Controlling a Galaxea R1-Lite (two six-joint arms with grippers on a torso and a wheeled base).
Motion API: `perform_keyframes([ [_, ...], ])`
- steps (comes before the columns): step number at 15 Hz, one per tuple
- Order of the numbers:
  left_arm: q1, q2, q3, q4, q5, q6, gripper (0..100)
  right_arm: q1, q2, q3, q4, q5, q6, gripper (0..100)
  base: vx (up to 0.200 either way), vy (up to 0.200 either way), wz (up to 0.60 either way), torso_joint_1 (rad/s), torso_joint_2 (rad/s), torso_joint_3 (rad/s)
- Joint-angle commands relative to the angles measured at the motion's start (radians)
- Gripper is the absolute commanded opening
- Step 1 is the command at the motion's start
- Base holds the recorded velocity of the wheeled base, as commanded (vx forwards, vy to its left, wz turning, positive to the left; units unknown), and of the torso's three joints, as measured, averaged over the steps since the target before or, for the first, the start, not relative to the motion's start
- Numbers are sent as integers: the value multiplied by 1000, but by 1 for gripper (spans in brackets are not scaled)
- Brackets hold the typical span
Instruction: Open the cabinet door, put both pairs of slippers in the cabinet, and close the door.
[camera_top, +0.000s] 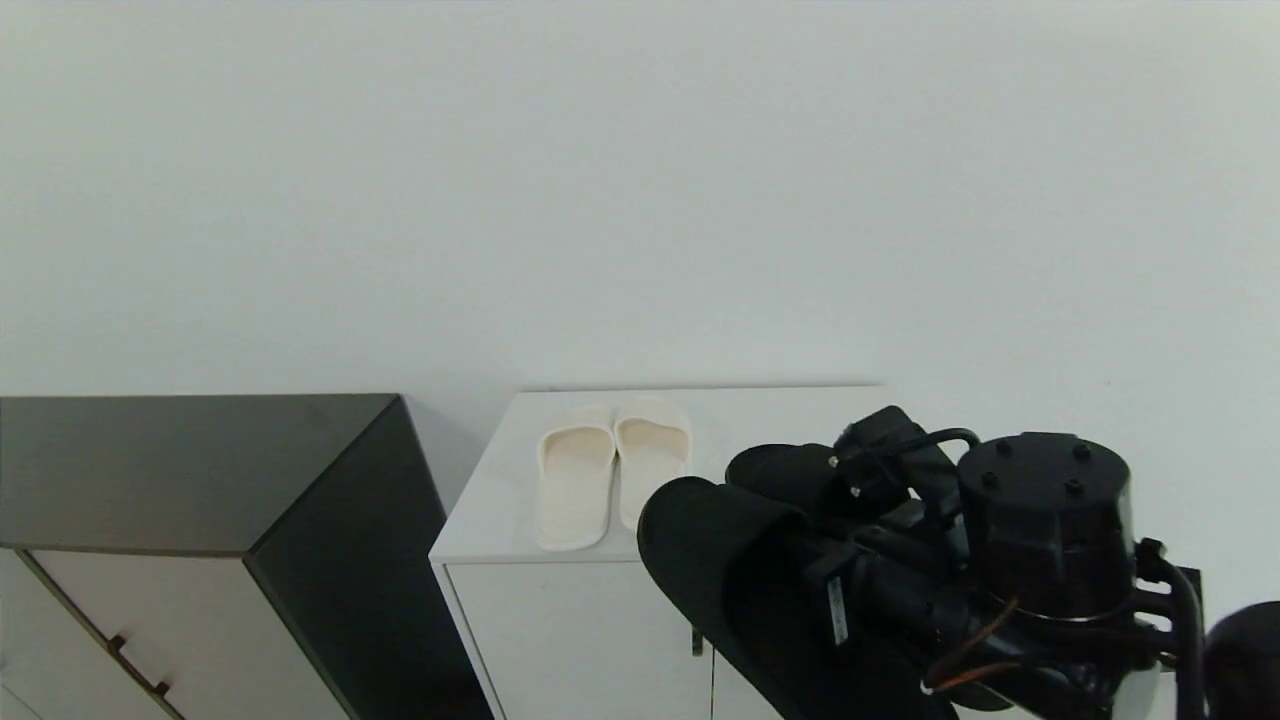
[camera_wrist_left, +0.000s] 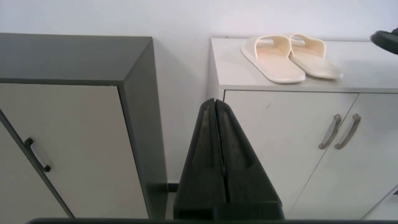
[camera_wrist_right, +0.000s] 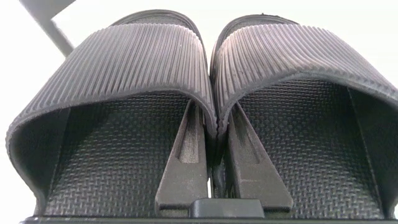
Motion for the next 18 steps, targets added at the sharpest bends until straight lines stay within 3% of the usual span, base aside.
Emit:
perform_keyframes([
  [1,0,0,0,-1,1,0,0,33,-54,40,-1,1,-7,0,0,0,0,0,0,0],
  [7,0,0,0,-1,1,0,0,49,-65,86,-7,15,-5,0,0,0,0,0,0,0],
  [12,0,0,0,-1,1,0,0,44,-69,117,-7,61,-5,0,-200,0,0,5,5,0],
  [18,0,0,0,-1,-10,0,0,12,-74,128,-7,59,-8,0,0,0,0,0,0,0],
])
